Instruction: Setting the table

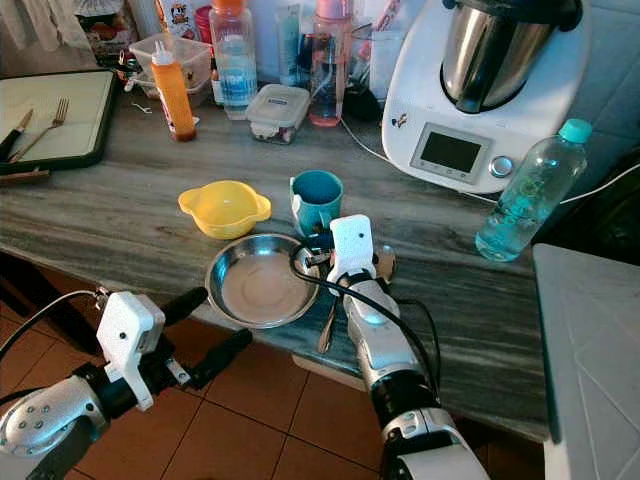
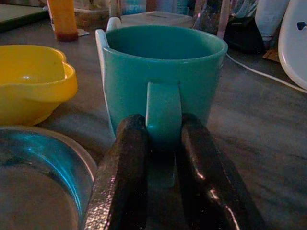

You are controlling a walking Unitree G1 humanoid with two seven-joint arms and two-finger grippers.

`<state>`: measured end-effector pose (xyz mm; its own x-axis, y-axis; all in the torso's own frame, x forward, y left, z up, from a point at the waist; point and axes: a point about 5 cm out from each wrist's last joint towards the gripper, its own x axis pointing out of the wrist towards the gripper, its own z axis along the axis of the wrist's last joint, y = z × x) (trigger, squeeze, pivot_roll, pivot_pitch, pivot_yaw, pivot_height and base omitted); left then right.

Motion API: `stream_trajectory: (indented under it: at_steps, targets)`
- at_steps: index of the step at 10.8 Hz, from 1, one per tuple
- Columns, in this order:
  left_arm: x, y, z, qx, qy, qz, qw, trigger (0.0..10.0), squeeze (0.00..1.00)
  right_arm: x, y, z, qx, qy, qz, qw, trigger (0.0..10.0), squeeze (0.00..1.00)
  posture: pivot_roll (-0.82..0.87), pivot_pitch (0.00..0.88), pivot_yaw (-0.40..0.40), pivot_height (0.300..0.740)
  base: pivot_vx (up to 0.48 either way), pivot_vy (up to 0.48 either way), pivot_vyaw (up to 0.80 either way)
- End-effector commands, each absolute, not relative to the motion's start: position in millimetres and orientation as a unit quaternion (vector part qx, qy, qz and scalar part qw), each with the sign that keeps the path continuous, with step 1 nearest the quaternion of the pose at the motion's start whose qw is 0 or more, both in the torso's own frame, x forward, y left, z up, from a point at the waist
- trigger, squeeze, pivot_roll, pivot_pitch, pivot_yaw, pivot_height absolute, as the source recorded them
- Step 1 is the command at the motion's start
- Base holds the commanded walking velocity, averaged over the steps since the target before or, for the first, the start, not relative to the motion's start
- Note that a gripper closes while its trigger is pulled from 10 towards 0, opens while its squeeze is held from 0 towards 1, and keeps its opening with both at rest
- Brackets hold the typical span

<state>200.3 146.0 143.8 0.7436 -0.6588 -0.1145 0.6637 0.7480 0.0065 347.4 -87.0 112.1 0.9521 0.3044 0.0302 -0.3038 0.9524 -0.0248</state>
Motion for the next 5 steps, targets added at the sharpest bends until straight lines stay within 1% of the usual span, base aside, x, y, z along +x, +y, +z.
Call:
stream_trajectory:
  at_steps: [1,5]
  targets:
    - [199.5,144.5,148.1,0.029,0.048,-0.357,0.932,10.0,0.00,346.2,-89.0,109.2,-0.008,-0.013,0.152,0.988,10.0,0.00,0.20,0.100,-0.043,0.740,0.000,0.000,0.00]
    - [199.2,145.7,146.6,0.030,0.051,-0.353,0.934,10.0,0.00,344.6,-84.2,109.9,-0.001,-0.015,0.163,0.986,10.0,0.00,0.21,0.097,-0.046,0.740,0.000,0.000,0.00]
